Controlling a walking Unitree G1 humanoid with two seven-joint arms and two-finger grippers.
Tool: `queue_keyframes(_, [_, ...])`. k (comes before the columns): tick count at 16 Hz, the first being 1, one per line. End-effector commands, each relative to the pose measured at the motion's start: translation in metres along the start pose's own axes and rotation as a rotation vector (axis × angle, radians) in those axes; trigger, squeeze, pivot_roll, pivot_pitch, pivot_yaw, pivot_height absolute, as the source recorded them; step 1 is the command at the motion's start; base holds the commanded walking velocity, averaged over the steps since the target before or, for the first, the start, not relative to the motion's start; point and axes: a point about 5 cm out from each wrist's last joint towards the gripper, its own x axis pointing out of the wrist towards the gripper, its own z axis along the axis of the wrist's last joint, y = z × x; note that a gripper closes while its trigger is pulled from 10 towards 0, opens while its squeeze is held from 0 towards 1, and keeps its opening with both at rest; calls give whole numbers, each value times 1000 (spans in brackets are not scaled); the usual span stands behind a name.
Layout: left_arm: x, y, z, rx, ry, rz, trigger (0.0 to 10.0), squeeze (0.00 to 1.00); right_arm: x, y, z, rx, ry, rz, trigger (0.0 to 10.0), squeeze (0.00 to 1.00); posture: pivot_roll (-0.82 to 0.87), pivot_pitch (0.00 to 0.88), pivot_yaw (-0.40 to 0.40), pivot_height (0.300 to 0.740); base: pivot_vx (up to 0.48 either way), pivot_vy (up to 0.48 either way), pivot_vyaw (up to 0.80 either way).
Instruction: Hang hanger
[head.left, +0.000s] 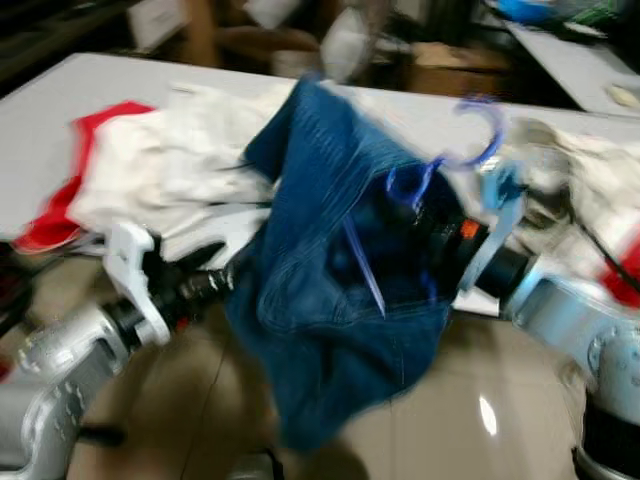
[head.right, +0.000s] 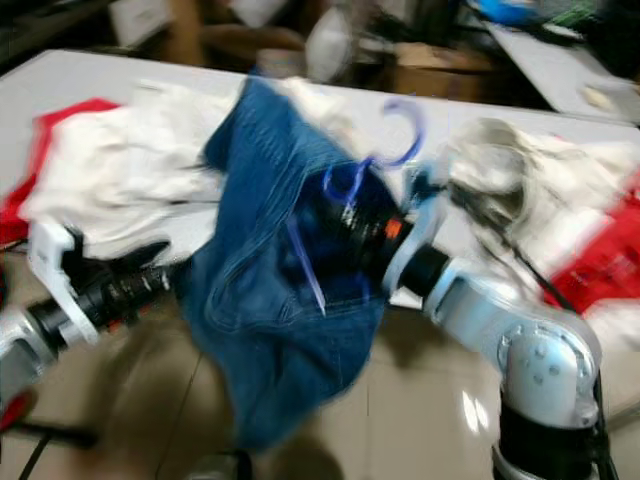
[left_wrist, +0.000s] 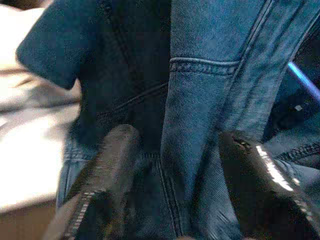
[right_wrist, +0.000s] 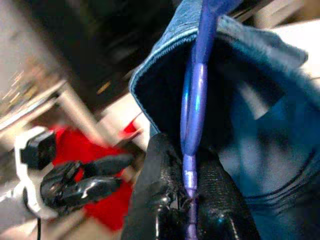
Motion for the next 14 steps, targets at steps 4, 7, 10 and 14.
queue_keyframes(4, [3, -4, -4, 72, 41, 60, 10000, 557, 0, 8, -13, -42, 103, 36, 10000, 0, -60, 23, -19, 740, 0, 0, 800])
queue_keyframes(7, [3, 1, -8, 102, 63, 145, 10000, 0, 2, -1, -26, -60, 157, -34, 10000, 0, -60, 33, -27, 740, 0, 0, 800])
queue_keyframes(10, [7, 3, -13, 128, 81, 194, 10000, 0, 5, -18, -36, -83, 181, -169, 10000, 0, -59, 38, -31, 740, 0, 0, 800])
queue_keyframes(14, [18, 7, -24, 125, 87, 290, 10000, 0, 14, -35, -54, -260, 180, -274, 10000, 0, -56, 38, -35, 740, 0, 0, 755])
